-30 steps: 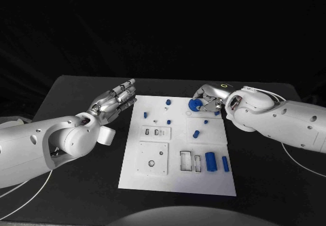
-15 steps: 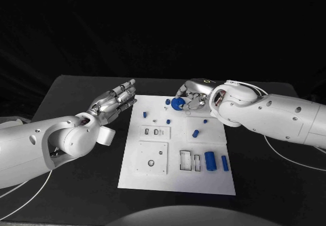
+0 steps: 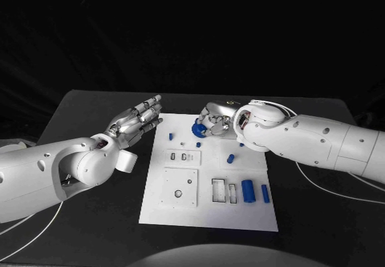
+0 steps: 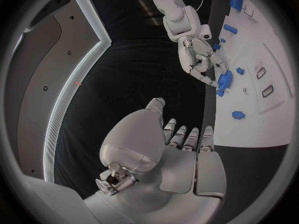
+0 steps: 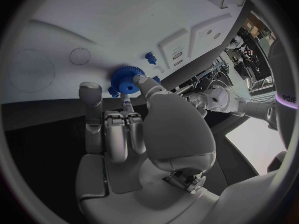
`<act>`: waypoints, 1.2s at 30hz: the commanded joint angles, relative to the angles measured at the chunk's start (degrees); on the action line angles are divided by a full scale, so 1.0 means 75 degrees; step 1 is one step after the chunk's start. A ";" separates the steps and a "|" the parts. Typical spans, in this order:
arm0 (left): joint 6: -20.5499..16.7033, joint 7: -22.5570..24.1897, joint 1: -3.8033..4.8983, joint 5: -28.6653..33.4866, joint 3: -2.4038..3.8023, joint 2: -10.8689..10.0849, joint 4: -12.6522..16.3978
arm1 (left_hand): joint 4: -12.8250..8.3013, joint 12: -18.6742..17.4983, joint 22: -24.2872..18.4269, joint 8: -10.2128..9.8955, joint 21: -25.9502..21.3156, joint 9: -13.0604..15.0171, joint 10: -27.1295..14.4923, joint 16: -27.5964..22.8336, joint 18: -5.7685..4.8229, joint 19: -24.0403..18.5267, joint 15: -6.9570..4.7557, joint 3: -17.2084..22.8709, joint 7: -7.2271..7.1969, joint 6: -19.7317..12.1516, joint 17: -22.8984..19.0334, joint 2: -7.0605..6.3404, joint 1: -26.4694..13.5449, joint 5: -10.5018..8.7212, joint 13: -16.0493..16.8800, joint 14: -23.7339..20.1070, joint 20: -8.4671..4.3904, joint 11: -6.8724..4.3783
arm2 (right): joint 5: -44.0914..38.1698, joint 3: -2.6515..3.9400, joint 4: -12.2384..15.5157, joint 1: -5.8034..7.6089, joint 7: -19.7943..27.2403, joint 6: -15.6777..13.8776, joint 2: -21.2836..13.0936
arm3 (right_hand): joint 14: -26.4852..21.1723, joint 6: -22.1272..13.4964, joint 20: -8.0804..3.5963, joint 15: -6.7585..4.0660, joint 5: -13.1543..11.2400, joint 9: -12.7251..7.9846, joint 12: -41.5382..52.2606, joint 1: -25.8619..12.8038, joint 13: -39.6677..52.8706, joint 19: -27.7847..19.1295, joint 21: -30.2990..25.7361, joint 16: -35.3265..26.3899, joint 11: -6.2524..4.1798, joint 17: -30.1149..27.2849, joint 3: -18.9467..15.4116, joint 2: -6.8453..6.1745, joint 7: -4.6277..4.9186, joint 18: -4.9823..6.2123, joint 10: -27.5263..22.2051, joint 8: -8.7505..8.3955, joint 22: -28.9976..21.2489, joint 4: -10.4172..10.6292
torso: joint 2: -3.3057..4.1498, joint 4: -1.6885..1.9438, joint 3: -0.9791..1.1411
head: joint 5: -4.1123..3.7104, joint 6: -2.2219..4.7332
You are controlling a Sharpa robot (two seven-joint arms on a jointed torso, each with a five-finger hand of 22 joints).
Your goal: Assemble the parts on the task board
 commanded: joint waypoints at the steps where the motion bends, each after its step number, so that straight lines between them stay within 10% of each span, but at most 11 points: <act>1: 0.0171 0.0044 0.0002 -0.0001 0.0002 0.0026 -0.0002 | -0.0059 0.0014 0.0009 0.0045 0.0000 0.0004 0.0017 -0.0028 0.0006 0.0012 0.0067 -0.0005 -0.0031 0.0001 -0.0007 -0.0009 0.0038 0.0043 0.0008 -0.0009 0.0062 0.0063 | 0.0019 -0.0003 -0.0123 -0.0037 0.0071 0.0264 0.0123 | 0.0796 0.0114 0.0066 0.0040 -0.0050 0.1588 0.0029 -0.0070 0.2013 -0.0024 -0.0062 0.0025 0.0051 0.2007 0.0134 0.0000 -0.0192 -0.0080 0.0802 0.1031 -0.0022 0.0139 | 0.0005 -0.0010 0.0001 | -0.0006 -0.0005; 14: 0.0178 0.0031 0.0002 -0.0001 0.0002 0.0054 -0.0022 | -0.0073 0.0021 0.0011 0.0047 0.0001 0.0004 0.0032 -0.0028 0.0004 0.0015 0.0071 -0.0002 -0.0029 0.0003 -0.0007 -0.0011 0.0034 0.0047 0.0015 -0.0009 0.0065 0.0082 | -0.0113 -0.0002 -0.0239 -0.0102 0.0111 0.0012 0.0374 | 0.0787 -0.0079 0.0103 0.0073 -0.0106 0.1538 0.0029 -0.0094 0.2013 -0.0134 -0.0254 0.0011 0.0082 0.1988 0.0232 -0.0012 -0.0127 -0.0046 0.0802 0.0849 -0.0119 0.0149 | 0.0016 -0.0009 0.0003 | 0.0005 -0.0015; 24: 0.0182 0.0000 0.0002 -0.0001 0.0002 0.0061 -0.0042 | -0.0079 0.0023 0.0011 0.0047 0.0002 0.0005 0.0039 -0.0028 0.0003 0.0016 0.0072 -0.0002 -0.0028 0.0004 -0.0007 -0.0011 0.0032 0.0049 0.0017 -0.0009 0.0066 0.0089 | -0.0056 -0.0001 -0.0230 -0.0104 0.0185 0.0001 0.0399 | 0.0644 -0.1335 0.0086 0.0011 -0.0847 0.1044 0.0029 -0.0222 0.2013 -0.0418 -0.0827 -0.0222 -0.0032 0.1704 0.0388 -0.0148 -0.0192 0.0052 0.0802 -0.0049 -0.0405 0.0235 | 0.0007 -0.0016 0.0006 | 0.0015 -0.0047; 36: 0.0175 -0.0002 0.0001 -0.0001 0.0002 0.0035 -0.0051 | -0.0085 0.0024 0.0011 0.0050 0.0003 0.0006 0.0041 -0.0028 0.0002 0.0016 0.0073 0.0000 -0.0022 0.0010 -0.0007 -0.0011 0.0030 0.0052 0.0018 -0.0009 0.0067 0.0094 | 0.0010 0.0001 -0.0104 -0.0101 0.0313 -0.0262 0.0367 | 0.0639 -0.1306 0.0063 -0.0011 -0.1058 0.0997 0.0029 -0.0264 0.2013 -0.0415 -0.0888 -0.0233 -0.0050 0.1694 0.0368 -0.0181 -0.0208 0.0053 0.0802 -0.0053 -0.0406 0.0263 | 0.0013 -0.0009 0.0002 | 0.0031 -0.0047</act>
